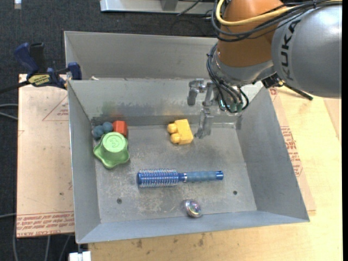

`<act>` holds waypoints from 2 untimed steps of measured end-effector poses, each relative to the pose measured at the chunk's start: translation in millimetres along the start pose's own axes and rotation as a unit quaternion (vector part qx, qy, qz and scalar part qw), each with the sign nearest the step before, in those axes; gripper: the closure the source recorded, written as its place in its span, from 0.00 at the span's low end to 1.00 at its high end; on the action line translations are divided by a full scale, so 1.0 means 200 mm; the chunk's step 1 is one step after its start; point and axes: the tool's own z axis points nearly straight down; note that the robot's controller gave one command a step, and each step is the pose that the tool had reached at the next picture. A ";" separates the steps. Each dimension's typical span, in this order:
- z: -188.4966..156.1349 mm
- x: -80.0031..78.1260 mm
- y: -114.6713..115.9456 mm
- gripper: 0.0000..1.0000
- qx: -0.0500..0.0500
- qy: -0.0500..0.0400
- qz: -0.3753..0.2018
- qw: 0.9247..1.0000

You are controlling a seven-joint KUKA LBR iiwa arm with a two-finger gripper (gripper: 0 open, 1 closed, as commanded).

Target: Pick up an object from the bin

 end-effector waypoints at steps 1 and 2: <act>0.43 0.18 -0.10 0.00 0.000 0.001 0.006 1.000; 0.68 0.49 0.01 0.00 0.000 0.002 0.033 0.999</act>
Offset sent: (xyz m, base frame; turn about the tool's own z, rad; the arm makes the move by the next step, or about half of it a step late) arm -0.0343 -0.0190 -0.0811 0.0093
